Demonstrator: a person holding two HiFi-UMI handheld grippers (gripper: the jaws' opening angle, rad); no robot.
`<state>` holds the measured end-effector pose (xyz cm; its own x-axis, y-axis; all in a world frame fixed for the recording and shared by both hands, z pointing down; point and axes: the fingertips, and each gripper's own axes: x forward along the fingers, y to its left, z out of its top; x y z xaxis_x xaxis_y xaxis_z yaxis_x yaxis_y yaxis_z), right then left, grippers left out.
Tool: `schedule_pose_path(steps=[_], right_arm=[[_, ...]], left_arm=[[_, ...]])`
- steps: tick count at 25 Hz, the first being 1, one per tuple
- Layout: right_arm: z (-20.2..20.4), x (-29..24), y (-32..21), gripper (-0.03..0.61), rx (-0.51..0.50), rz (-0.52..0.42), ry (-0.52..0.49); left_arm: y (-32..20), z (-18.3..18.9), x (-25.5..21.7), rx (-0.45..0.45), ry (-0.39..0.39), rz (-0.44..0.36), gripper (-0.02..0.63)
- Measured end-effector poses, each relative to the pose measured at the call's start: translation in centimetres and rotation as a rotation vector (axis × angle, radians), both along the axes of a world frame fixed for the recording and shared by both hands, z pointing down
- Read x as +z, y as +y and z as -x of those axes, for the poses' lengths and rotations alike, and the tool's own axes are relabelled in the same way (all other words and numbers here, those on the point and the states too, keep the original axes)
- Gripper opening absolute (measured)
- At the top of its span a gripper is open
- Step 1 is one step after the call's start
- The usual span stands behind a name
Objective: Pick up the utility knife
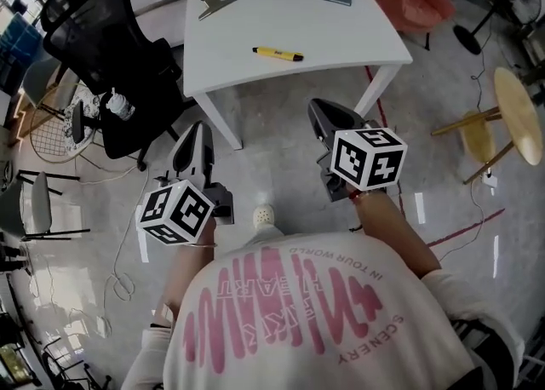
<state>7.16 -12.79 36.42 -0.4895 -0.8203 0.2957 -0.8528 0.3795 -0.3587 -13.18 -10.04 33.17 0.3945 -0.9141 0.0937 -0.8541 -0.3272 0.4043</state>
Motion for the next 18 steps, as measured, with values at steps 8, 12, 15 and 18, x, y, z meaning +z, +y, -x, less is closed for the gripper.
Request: schedule_pose_path(steps=[8,12,15,18], right_arm=[[4.3,-3.3,-7.1,0.014,0.056,-0.058,-0.002],[5.4,-4.7,-9.8,0.014,0.091,-0.095,-0.035],[5.9,-4.8,-10.9,0.014,0.119,-0.102,-0.050],[6.2,-3.4,-11.8,0.014,0.141,-0.078,-0.022]], left_arm=[[-8.2,5.0,-2.8,0.041,0.026,-0.038,0.025],[-11.4,6.3,-3.4,0.081,0.035,-0.051,0.025],[-13.1,6.7,-3.3,0.113,0.032,-0.053,0.025],[-14.6,7.2,-2.3,0.136,0.037,-0.039,0.025]])
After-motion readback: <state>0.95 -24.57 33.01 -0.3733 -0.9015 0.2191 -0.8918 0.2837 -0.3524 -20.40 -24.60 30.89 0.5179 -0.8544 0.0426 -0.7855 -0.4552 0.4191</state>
